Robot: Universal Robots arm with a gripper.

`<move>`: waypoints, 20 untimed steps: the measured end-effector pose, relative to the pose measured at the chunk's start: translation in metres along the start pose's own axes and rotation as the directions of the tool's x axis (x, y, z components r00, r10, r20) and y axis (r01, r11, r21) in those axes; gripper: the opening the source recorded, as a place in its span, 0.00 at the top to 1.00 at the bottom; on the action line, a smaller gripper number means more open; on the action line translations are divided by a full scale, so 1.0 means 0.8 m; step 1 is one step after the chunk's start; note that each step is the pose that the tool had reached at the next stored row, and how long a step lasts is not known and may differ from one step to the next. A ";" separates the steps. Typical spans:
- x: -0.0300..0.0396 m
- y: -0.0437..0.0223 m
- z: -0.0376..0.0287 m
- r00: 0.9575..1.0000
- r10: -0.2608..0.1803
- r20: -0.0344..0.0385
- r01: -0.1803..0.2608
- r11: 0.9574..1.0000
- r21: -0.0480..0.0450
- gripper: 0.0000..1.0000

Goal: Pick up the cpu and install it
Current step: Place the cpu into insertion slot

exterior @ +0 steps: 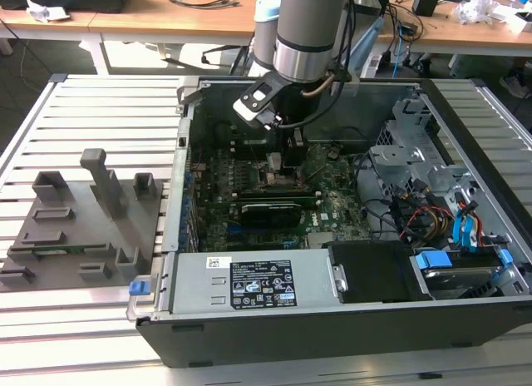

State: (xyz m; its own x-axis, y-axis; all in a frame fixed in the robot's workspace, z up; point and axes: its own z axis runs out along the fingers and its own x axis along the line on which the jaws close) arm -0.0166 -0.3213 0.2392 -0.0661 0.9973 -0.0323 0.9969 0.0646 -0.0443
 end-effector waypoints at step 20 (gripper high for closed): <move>0.0059 0.0040 0.0357 0.999 0.049 -0.002 -0.049 0.999 0.002 0.45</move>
State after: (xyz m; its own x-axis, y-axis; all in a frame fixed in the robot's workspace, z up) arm -0.0149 -0.3174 0.2104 -0.0174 0.9993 -0.0322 0.9989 0.0160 -0.0445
